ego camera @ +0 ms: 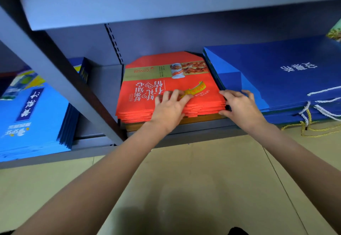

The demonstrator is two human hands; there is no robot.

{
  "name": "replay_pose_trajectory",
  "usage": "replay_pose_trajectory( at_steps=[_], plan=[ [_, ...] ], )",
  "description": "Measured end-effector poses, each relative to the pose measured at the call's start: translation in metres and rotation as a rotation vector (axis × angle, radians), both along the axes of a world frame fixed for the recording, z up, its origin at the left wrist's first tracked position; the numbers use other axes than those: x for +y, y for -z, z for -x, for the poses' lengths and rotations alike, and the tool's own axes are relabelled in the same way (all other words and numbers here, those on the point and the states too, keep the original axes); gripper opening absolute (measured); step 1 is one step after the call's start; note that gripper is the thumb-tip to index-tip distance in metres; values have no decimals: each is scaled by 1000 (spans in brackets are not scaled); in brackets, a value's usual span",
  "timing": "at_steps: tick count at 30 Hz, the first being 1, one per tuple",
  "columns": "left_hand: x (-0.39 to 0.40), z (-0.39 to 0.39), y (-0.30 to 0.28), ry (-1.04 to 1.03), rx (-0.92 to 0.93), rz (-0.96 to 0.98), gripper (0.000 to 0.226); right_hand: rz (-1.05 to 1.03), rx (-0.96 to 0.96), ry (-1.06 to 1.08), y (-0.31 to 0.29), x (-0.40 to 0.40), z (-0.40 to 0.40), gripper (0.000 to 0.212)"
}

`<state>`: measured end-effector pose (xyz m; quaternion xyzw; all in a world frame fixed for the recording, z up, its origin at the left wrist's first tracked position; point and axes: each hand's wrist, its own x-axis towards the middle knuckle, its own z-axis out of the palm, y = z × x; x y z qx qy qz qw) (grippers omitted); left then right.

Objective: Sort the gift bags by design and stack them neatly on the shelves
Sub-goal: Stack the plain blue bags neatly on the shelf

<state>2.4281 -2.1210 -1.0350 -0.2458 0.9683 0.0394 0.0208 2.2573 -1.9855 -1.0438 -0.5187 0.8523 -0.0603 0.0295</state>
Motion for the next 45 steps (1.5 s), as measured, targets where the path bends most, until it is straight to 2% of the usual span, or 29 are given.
replay_pose_trajectory(
  at_steps=[10, 12, 16, 22, 27, 30, 33, 35, 41, 45],
  plan=[
    [-10, -4, -4, 56, -29, -65, 64, -93, 18, 23, -8, -9, -6, 68],
    [-7, -6, -10, 63, 39, -79, 63, -66, 7, 14, -12, -6, -7, 69],
    [10, -2, -20, 116, 290, -48, 49, 81, -6, 2, -34, 11, -1, 60],
    [59, 61, -45, 168, 333, -101, 50, 21, -152, 153, -91, 84, 60, 61],
    [98, 125, -44, 216, 177, -142, 57, -34, -208, 227, -91, 150, 125, 59],
    [112, 155, -38, 288, 40, -149, 60, -118, -247, 258, -79, 176, 159, 66],
    [119, 181, -36, 320, -67, -154, 61, -209, -169, 238, -62, 180, 188, 71],
    [121, 199, -39, 302, -123, -180, 60, -240, -102, 221, -55, 173, 200, 67],
    [123, 224, -54, 242, -352, -248, 62, -341, -72, 144, -72, 165, 220, 51],
    [115, 233, -67, 240, -400, -266, 58, -240, -157, 251, -83, 187, 213, 44]
  ],
)
